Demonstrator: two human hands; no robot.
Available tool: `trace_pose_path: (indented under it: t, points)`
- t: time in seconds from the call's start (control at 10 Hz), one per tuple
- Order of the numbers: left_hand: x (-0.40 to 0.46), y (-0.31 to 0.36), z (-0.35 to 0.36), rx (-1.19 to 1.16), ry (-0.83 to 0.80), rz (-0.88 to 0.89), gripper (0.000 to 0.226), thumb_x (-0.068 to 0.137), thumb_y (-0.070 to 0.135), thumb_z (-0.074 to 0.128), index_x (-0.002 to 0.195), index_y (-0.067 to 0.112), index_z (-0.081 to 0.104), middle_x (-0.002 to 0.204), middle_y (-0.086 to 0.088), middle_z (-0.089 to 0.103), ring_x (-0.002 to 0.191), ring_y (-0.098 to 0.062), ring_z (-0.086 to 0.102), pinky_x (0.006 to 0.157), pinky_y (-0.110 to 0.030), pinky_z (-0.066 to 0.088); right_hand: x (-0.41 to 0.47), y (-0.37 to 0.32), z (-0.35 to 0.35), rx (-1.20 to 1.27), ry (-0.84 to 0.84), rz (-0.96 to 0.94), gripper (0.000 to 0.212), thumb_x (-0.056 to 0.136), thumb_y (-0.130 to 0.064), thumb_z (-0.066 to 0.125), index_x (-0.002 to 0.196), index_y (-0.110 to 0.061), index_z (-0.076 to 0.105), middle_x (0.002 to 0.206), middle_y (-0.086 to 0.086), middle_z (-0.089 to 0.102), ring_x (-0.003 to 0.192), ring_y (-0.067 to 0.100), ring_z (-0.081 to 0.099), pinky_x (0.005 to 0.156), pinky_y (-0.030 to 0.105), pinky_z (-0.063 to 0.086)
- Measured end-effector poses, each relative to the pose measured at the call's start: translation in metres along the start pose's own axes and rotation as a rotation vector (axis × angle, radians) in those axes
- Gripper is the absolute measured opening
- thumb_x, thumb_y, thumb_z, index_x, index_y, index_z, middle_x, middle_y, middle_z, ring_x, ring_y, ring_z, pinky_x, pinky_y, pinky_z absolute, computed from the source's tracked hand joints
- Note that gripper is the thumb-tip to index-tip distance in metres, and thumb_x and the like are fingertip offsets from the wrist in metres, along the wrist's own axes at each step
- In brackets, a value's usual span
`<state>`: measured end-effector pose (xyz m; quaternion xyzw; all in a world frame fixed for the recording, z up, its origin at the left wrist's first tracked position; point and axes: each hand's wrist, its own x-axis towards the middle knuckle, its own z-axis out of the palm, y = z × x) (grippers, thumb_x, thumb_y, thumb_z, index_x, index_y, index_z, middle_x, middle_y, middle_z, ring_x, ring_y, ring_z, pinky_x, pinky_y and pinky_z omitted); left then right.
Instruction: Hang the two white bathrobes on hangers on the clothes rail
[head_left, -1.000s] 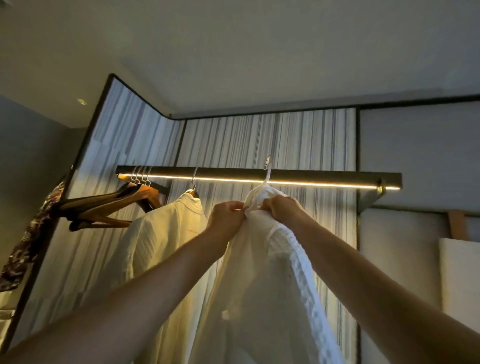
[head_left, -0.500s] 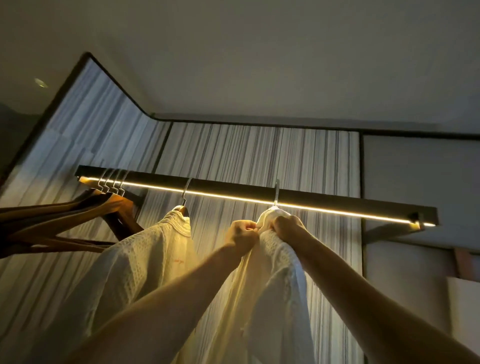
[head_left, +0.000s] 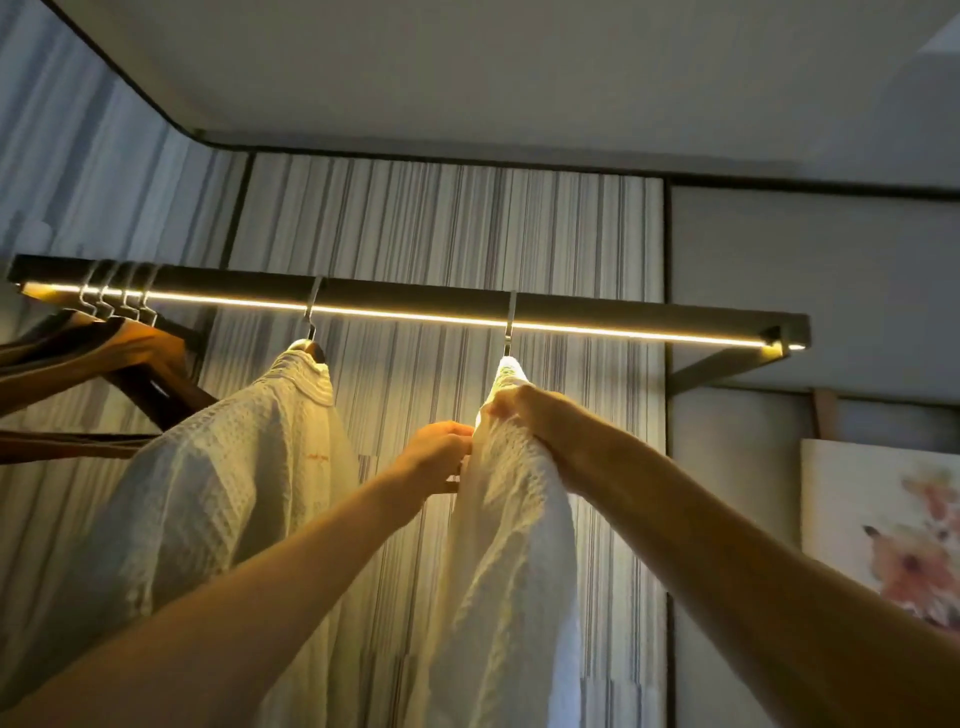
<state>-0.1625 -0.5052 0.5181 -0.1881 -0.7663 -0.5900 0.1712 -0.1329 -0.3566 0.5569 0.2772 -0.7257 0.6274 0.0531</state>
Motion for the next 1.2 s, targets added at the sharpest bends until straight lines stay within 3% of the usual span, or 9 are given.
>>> trace_pose_path:
  t: [0.1, 0.2, 0.4, 0.5, 0.6, 0.7, 0.8, 0.9, 1.2]
  points:
    - [-0.011, -0.011, 0.000, 0.004, -0.090, -0.084, 0.018, 0.093, 0.025, 0.060, 0.101, 0.009, 0.061, 0.114, -0.013, 0.063, 0.111, -0.029, 0.061, 0.104, -0.052, 0.046, -0.014, 0.000, -0.005, -0.049, -0.020, 0.052, 0.043, 0.094, -0.033, 0.058, 0.120, 0.000, 0.055, 0.098, 0.013, 0.060, 0.077, 0.015, 0.072, 0.073, 0.031, 0.061]
    - [-0.017, -0.017, 0.000, -0.019, -0.058, -0.130, 0.038, 0.090, 0.032, 0.061, 0.120, 0.010, 0.056, 0.126, -0.013, 0.059, 0.115, -0.030, 0.058, 0.105, -0.054, 0.044, -0.018, -0.005, -0.017, -0.197, -0.053, 0.130, 0.052, 0.079, -0.046, 0.071, 0.120, -0.014, 0.063, 0.118, 0.015, 0.064, 0.105, 0.030, 0.067, 0.091, 0.049, 0.055]
    - [-0.034, 0.005, -0.003, -0.077, -0.048, -0.051, 0.022, 0.098, 0.027, 0.051, 0.113, 0.012, 0.057, 0.114, -0.011, 0.062, 0.101, -0.025, 0.062, 0.088, -0.042, 0.053, -0.038, -0.030, 0.000, -0.432, 0.124, 0.225, 0.045, 0.075, -0.049, 0.066, 0.109, -0.019, 0.065, 0.118, 0.006, 0.064, 0.113, 0.029, 0.062, 0.102, 0.051, 0.047]
    - [-0.043, 0.019, -0.007, -0.058, -0.034, -0.039, 0.020, 0.100, 0.027, 0.049, 0.113, 0.014, 0.057, 0.114, -0.011, 0.063, 0.099, -0.024, 0.062, 0.081, -0.037, 0.052, -0.054, -0.048, 0.007, -0.535, 0.194, 0.234, 0.054, 0.083, -0.043, 0.065, 0.128, -0.013, 0.058, 0.123, 0.010, 0.061, 0.118, 0.034, 0.059, 0.103, 0.050, 0.046]
    - [-0.049, 0.028, -0.013, -0.037, -0.024, -0.010, 0.030, 0.101, 0.026, 0.048, 0.126, 0.012, 0.054, 0.117, -0.010, 0.062, 0.103, -0.025, 0.062, 0.085, -0.038, 0.052, -0.067, -0.059, 0.005, -0.610, 0.222, 0.224, 0.043, 0.088, -0.040, 0.066, 0.117, -0.011, 0.054, 0.107, 0.010, 0.060, 0.102, 0.027, 0.058, 0.086, 0.039, 0.048]
    - [-0.056, 0.033, -0.019, -0.019, -0.013, 0.020, 0.028, 0.100, 0.027, 0.048, 0.124, 0.013, 0.054, 0.118, -0.008, 0.062, 0.106, -0.026, 0.062, 0.093, -0.043, 0.052, -0.071, -0.067, 0.005, -0.647, 0.267, 0.241, 0.030, 0.086, -0.043, 0.067, 0.091, -0.016, 0.058, 0.093, 0.008, 0.062, 0.076, 0.021, 0.059, 0.061, 0.032, 0.048]
    - [-0.062, 0.034, -0.027, -0.003, 0.010, 0.042, 0.021, 0.101, 0.026, 0.048, 0.118, 0.015, 0.055, 0.116, -0.007, 0.062, 0.104, -0.024, 0.062, 0.092, -0.041, 0.052, -0.074, -0.070, -0.007, -0.689, 0.306, 0.294, 0.039, 0.088, -0.049, 0.061, 0.090, -0.010, 0.065, 0.096, 0.011, 0.068, 0.074, 0.021, 0.065, 0.068, 0.033, 0.052]
    - [-0.069, 0.030, -0.040, -0.024, 0.048, 0.076, 0.015, 0.101, 0.024, 0.048, 0.111, 0.016, 0.056, 0.115, -0.008, 0.063, 0.106, -0.024, 0.062, 0.089, -0.038, 0.052, -0.075, -0.071, -0.017, -0.686, 0.358, 0.310, 0.050, 0.088, -0.055, 0.058, 0.099, -0.008, 0.069, 0.095, 0.012, 0.072, 0.069, 0.021, 0.070, 0.055, 0.027, 0.050]
    - [-0.101, 0.033, -0.047, -0.059, 0.075, 0.046, 0.020, 0.101, 0.022, 0.048, 0.112, 0.011, 0.060, 0.111, -0.011, 0.068, 0.099, -0.024, 0.067, 0.083, -0.035, 0.056, -0.092, -0.062, 0.014, -0.743, 0.501, 0.152, 0.055, 0.089, -0.060, 0.052, 0.088, -0.008, 0.068, 0.083, 0.008, 0.072, 0.075, 0.022, 0.067, 0.061, 0.030, 0.045]
